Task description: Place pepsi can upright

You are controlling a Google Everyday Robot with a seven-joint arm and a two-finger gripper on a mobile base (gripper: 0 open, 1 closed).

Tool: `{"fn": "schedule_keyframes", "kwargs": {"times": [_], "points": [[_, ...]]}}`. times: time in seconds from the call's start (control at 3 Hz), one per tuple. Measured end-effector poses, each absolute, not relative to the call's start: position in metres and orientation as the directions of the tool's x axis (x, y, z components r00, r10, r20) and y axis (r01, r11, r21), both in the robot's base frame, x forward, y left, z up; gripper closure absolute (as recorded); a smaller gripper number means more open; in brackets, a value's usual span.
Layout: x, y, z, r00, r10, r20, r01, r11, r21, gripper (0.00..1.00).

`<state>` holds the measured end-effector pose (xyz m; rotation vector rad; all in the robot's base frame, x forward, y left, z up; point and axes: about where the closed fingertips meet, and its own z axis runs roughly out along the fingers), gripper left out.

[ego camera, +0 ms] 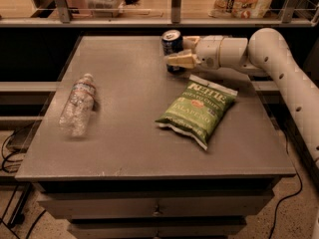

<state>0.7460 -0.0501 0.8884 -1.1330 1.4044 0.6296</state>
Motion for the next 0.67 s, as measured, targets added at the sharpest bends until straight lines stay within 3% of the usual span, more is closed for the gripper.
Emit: {"fn": "schedule_keyframes", "kwargs": {"times": [0.33, 0.67], "points": [[0.7415, -0.0545, 0.8877, 0.12, -0.272, -0.955, -0.888, 0.401, -0.226, 0.0], [0.7413, -0.0544, 0.8881, 0.12, -0.273, -0.954, -0.888, 0.4, -0.226, 0.0]]}}
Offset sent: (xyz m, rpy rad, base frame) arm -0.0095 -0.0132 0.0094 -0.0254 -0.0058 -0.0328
